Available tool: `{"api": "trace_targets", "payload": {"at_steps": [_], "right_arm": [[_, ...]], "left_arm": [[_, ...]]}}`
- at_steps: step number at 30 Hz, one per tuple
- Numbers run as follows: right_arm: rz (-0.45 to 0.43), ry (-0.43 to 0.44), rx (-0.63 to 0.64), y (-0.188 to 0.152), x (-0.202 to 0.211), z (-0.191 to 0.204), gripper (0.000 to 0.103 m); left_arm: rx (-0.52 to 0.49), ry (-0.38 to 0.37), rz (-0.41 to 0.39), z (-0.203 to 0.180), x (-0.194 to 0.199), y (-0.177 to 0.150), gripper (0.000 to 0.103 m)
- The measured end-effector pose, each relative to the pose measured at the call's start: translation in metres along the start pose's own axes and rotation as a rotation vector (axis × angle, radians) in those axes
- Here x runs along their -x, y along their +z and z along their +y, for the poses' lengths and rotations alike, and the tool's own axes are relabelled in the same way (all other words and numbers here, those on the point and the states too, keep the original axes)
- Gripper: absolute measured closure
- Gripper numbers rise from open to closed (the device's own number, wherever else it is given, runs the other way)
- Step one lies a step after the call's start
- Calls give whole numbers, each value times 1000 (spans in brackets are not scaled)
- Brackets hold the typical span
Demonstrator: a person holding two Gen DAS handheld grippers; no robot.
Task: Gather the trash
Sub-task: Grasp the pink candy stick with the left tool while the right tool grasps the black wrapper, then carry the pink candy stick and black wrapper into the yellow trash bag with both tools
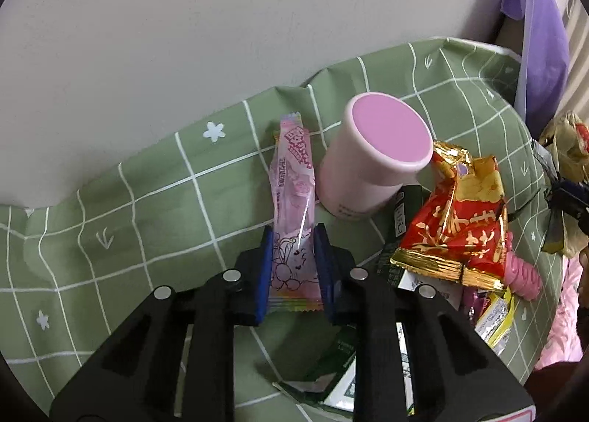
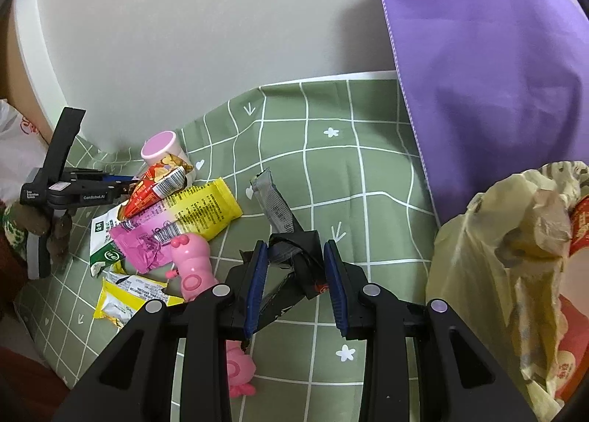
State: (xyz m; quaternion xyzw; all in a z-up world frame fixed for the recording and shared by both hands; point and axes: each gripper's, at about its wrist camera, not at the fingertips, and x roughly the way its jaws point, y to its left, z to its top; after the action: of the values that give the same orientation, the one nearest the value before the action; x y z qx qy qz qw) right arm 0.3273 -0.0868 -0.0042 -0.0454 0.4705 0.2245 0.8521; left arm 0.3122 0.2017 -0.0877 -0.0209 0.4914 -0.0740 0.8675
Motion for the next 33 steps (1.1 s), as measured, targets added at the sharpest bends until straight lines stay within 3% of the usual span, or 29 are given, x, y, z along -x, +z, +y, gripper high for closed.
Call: {"api": "trace_targets", "payload": {"at_steps": [10,15,22,33], "right_arm": [[-17,-12,5,-1,9,0,72],[-27,-22,8,-1,16,0,72],[-90,-71,2,5,50,-10,73],[-262,-215,-18,21,142,-46,72]], "left_arm": [[102,11,-110,14,51,-7,86],[114,-32,-175,7,79,6,86],[35,-100,-235,-39,99,27,86],[-147,-310,-298,-152,116,64,86]]}}
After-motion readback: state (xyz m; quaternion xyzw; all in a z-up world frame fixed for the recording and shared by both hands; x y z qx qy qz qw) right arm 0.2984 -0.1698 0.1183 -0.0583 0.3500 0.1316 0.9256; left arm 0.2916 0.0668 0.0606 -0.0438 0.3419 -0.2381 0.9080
